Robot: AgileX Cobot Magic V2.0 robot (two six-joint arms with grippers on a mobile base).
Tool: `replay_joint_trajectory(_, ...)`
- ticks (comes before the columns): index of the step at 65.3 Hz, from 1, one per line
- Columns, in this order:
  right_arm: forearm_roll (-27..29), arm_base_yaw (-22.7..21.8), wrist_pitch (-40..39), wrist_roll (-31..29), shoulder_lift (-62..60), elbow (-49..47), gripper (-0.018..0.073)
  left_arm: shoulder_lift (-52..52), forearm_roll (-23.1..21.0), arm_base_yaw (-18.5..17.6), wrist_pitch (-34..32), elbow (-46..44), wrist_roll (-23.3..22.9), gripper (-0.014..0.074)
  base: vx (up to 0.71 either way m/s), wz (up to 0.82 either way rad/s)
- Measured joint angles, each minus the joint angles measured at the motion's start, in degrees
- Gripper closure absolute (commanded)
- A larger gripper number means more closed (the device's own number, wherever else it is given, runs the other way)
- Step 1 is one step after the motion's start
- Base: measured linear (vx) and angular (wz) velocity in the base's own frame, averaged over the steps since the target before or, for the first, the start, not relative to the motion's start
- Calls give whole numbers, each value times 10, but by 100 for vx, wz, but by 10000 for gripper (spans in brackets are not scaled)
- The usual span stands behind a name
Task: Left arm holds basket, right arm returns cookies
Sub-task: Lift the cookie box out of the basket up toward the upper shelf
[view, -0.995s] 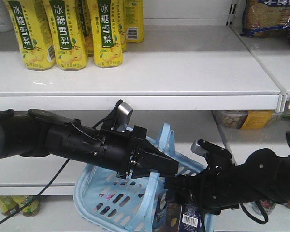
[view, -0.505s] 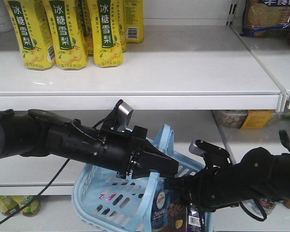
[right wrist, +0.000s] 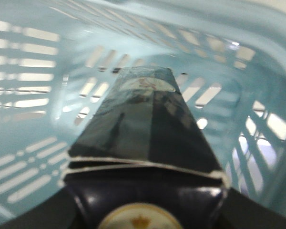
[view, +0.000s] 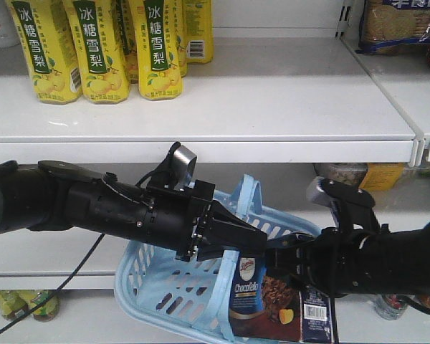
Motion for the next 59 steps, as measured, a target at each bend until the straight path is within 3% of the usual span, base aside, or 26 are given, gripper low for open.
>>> replay_joint_trajectory(11, -92, -12, 45, 96, -71, -2, 391, 0, 10, -1, -12, 0, 9, 602, 0, 0)
replay_joint_trajectory(21, -155, -48, 104, 130, -150, -2, 389, 0, 10, -1, -12, 0, 10, 602, 0, 0)
replay_joint_trajectory(40, -176, -125, 191, 138, -331, -2, 387, 0, 10, -1, -12, 0, 10, 602, 0, 0)
replay_joint_trajectory(59, -181, -134, 246, 135, -443, -89, 387, 0, 10, -1, -13, 0, 10, 602, 0, 0)
